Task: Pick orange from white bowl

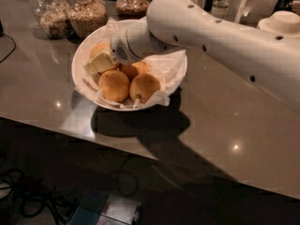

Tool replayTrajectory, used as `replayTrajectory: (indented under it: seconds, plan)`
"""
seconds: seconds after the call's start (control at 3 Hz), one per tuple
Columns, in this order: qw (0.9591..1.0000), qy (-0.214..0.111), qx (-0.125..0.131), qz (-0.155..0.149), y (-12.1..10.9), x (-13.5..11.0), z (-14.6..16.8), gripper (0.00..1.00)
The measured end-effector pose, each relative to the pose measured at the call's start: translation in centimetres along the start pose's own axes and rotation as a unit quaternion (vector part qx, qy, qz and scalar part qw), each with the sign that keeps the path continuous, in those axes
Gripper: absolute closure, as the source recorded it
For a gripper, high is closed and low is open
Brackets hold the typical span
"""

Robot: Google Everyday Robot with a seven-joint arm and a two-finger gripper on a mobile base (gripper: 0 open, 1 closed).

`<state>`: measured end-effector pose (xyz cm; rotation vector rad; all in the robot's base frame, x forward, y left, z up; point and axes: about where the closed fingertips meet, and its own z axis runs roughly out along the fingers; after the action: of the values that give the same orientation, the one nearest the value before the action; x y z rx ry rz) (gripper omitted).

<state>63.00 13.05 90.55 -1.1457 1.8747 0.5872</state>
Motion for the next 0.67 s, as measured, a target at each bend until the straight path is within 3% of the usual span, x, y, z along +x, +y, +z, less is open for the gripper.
replayTrajectory:
  seconds: [0.67]
  plan:
    - [0.9999, 0.013, 0.000, -0.010, -0.14, -0.31, 0.65, 0.80]
